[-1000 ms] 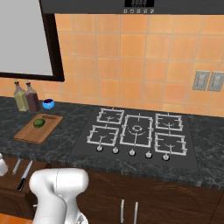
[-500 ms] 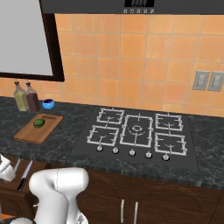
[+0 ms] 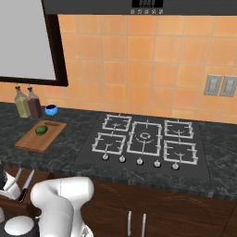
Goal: Place the appropriate cutting tool for cutting the avocado skin on the cutting board.
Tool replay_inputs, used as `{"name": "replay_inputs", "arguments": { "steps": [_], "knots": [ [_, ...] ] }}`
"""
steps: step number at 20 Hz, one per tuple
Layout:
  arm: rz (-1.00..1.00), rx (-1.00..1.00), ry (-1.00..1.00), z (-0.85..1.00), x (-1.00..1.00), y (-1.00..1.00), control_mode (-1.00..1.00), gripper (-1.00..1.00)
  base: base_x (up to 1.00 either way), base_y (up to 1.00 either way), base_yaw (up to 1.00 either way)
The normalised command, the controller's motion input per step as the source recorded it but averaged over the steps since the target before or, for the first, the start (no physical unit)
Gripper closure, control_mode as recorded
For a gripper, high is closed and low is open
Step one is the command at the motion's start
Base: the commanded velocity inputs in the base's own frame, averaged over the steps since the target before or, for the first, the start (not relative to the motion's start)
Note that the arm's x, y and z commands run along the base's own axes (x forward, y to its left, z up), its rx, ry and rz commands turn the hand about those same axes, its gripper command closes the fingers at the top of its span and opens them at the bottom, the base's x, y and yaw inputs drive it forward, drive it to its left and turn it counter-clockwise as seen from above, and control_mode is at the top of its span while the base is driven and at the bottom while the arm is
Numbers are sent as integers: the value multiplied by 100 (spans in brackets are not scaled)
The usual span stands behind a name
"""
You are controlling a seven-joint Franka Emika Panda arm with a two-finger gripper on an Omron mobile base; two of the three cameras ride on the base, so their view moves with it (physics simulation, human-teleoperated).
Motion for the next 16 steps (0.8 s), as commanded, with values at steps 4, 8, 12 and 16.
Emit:
{"name": "replay_inputs", "arguments": {
  "steps": [4,8,12,16],
  "knots": [
    [0,-9,17,-9,-4,0,-100,-100,0,0,0],
    [0,-11,18,-9,-19,0,-100,-100,0,0,0],
    [0,-5,6,-42,-35,-1,-100,-100,0,0,0],
    [0,1,0,-68,-83,-28,-100,-100,0,0,0]
  ]
}}
